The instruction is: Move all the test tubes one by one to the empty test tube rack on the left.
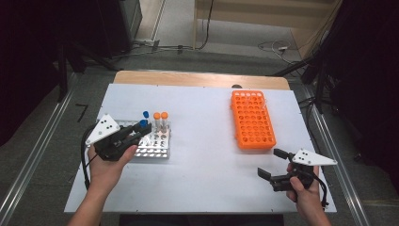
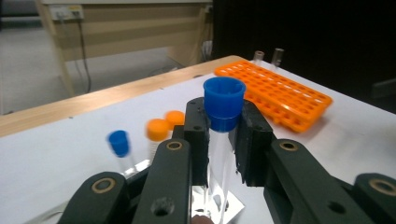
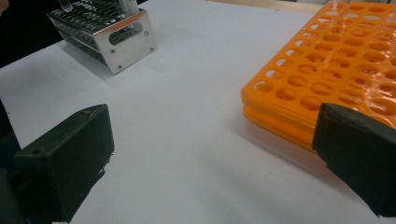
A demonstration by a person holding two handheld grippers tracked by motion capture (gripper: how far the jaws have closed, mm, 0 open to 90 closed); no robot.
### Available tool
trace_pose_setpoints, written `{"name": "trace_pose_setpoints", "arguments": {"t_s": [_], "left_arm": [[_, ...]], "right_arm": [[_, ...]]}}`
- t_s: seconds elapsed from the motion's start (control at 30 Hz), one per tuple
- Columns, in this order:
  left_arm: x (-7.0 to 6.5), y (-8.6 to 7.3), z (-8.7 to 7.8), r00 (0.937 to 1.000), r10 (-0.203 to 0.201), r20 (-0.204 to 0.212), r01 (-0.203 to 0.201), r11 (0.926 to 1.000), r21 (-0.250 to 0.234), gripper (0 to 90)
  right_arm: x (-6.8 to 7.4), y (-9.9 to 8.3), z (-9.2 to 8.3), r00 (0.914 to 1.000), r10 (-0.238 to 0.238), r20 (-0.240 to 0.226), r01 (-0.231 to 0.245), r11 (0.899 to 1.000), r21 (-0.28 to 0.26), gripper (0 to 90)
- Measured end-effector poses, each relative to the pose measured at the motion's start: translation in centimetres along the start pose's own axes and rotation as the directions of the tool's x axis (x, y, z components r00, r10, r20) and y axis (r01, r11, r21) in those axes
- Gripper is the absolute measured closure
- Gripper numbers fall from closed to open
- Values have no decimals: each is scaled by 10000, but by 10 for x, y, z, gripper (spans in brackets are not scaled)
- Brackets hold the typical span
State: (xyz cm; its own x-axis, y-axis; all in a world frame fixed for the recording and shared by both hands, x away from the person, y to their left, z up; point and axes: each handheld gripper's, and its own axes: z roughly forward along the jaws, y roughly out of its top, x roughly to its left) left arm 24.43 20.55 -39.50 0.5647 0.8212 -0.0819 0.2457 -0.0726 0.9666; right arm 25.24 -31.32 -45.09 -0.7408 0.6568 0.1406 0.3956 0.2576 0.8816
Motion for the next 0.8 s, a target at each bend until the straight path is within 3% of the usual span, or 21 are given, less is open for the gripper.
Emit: {"name": "trace_pose_setpoints", "arguments": {"t_s": [0.2, 0.43, 0.8], "left_arm": [[22, 3, 5, 9975, -240, -662, 236, 9997, -69, 769], [44, 3, 17, 9899, -868, -1120, 857, 9962, -141, 769], [58, -4, 40, 9772, -1170, -1770, 1166, 9931, -127, 769]], "right_arm": [[-12, -6, -11, 9991, 234, 359, -231, 9997, -90, 0], [-19, -7, -14, 9981, 370, 498, -360, 9991, -202, 0], [-20, -8, -15, 9979, 344, 554, -334, 9992, -199, 0]]}}
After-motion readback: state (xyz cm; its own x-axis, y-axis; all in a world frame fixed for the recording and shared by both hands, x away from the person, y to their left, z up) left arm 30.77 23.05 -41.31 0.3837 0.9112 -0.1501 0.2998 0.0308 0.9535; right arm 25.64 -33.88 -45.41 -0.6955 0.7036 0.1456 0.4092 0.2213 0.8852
